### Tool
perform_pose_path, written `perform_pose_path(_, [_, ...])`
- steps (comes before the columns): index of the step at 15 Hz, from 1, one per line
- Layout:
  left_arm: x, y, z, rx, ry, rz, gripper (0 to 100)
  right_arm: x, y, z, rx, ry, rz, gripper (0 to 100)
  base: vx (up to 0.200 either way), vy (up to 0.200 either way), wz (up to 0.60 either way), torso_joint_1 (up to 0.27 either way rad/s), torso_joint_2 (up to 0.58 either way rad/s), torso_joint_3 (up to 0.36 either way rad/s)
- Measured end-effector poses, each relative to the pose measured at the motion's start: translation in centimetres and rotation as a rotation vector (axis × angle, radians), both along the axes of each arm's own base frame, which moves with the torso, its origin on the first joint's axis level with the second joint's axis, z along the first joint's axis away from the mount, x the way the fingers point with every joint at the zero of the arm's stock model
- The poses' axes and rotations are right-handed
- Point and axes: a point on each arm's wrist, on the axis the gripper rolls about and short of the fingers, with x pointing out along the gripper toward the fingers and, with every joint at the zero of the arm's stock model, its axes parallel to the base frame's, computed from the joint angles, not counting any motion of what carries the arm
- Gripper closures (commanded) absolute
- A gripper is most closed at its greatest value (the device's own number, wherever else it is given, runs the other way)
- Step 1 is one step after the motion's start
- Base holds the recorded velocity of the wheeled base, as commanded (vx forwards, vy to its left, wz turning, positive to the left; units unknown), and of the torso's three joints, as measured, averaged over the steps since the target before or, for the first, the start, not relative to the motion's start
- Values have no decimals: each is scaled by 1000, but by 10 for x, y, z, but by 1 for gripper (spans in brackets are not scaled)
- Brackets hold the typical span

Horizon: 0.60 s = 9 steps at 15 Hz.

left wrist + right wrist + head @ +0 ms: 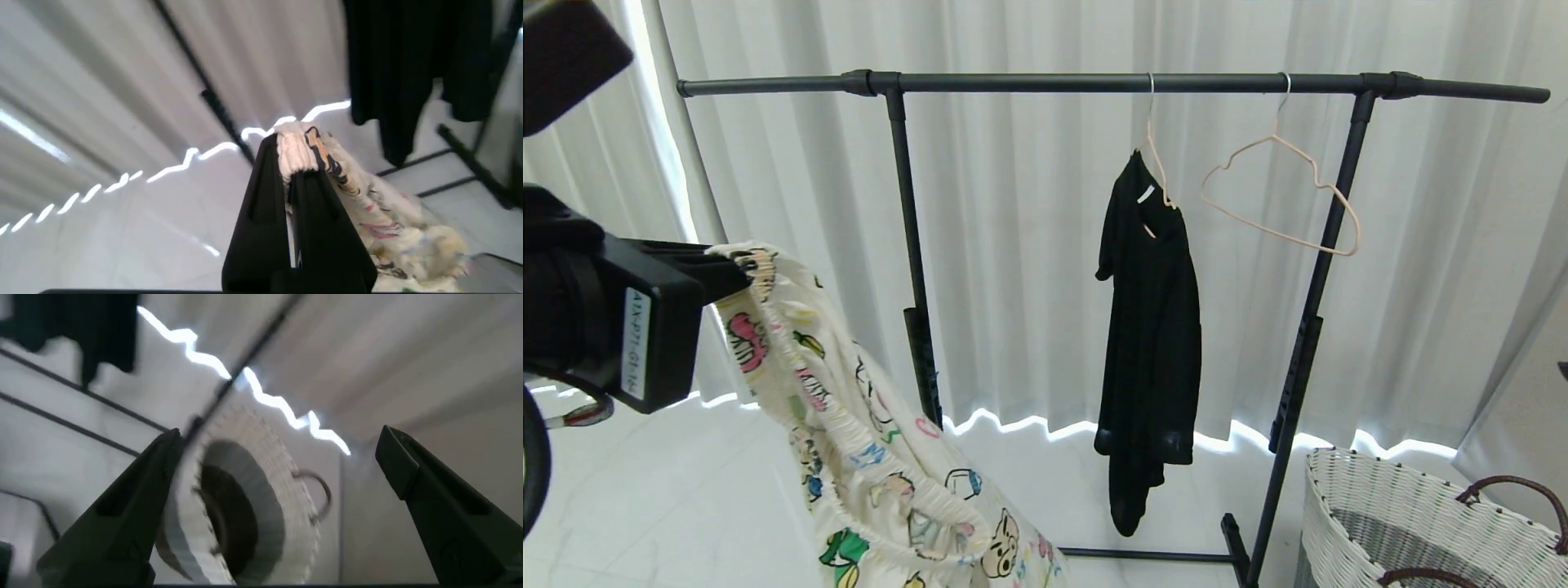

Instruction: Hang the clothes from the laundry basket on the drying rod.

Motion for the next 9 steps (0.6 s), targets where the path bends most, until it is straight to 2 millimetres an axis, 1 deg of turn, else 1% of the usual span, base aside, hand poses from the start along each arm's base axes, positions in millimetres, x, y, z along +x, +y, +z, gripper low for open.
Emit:
perform_pose_path(3, [-3, 13, -3, 13, -21, 94, 100, 3, -6, -28, -9, 4, -56, 0, 0, 0, 0, 0, 0, 0])
perform_pose_path(5, [-4, 16, -2, 12, -28, 115, 100, 4, -7, -48, -5, -10, -65, 0, 0, 0, 0, 0, 0, 0])
perform_pose_path(7, [-5, 17, -2, 14, -35, 131, 100, 5, -7, -61, 19, -51, -67, 0, 0, 0, 0, 0, 0, 0])
perform_pose_path(9, [-5, 18, -2, 14, -35, 135, 100, 4, -7, -67, 66, -39, -83, 0, 0, 0, 0, 0, 0, 0])
